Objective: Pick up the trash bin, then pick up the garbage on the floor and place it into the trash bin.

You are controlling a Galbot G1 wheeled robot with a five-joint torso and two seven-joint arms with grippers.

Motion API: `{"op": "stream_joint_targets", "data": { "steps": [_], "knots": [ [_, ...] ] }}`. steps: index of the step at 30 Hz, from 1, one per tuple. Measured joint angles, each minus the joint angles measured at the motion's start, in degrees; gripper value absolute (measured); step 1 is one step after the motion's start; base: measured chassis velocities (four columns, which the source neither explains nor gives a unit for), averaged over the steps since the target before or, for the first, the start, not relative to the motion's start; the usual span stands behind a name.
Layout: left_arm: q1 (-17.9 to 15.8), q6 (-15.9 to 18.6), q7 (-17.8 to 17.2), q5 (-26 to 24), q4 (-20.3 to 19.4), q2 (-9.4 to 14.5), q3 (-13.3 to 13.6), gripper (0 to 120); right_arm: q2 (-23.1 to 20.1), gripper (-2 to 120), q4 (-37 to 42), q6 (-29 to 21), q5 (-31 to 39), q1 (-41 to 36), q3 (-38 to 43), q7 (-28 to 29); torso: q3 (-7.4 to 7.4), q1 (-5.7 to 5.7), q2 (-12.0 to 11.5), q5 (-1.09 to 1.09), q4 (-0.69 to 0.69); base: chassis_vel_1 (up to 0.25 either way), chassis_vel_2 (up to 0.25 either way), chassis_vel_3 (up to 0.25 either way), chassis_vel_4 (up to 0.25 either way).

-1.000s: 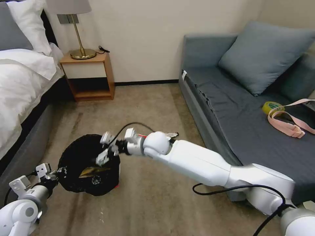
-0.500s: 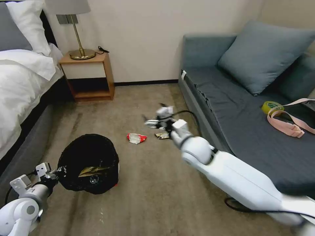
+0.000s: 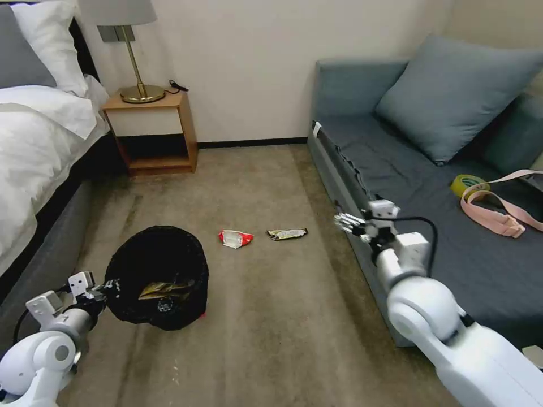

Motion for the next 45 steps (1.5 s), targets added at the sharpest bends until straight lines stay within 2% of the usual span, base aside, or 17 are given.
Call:
{"op": "stream_joint_targets", "data": {
  "steps": [2,4,7,29,45],
  "knots": [
    [-0.05,0.17,-0.5,0.06,-0.56,-0.12,0.03,2,0.8,100,2.48,0.05,-1.47,-7.08,4.62,-1.83,0.0,0.0,0.0,0.0,-0.02,0.0,0.0,0.0,0.0],
    [-0.07,0.19,-0.54,0.06,-0.6,-0.12,0.03,2,0.87,100,2.63,0.07,-1.61,-7.47,4.87,-1.96,0.0,0.0,0.0,0.0,-0.02,0.0,0.0,0.0,0.0],
    [-0.04,0.42,-0.97,-0.27,-1.02,-0.08,-0.24,2,2.23,100,4.21,0.47,-4.34,-12.12,7.56,-3.99,0.0,0.0,0.0,0.0,0.0,0.0,0.0,0.0,0.0],
    [1.6,-0.07,0.3,-1.0,-1.23,-0.07,-2.43,2,3.49,100,5.59,2.57,-7.21,-15.66,7.27,-7.91,0.0,0.0,0.0,-0.01,0.01,0.0,0.0,0.0,0.0],
    [1.54,-0.9,0.57,-0.29,-1.05,-0.45,-2.19,2,2.61,100,5.68,2.85,-7.68,-15.65,7.15,-9.98,0.0,0.0,0.0,-0.01,0.0,-0.004,0.005,0.007,-0.006]
  ]
}}
